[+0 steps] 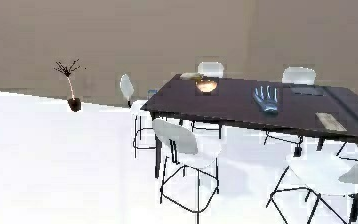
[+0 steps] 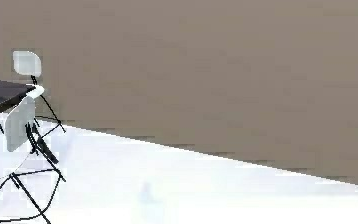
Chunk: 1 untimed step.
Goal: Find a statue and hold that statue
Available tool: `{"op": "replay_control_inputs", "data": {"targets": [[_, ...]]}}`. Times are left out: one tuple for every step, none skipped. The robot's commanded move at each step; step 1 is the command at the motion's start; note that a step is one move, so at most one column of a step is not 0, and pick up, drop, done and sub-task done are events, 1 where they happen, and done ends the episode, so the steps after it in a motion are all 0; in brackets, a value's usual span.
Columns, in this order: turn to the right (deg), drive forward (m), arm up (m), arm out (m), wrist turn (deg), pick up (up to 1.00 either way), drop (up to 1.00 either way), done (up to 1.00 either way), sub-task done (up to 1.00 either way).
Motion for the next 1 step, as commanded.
{"op": "replay_control_inputs", "data": {"targets": [[15.0,0.00,0.00,0.00,0.0,0.00,0.00,0.00,0.00]]}}
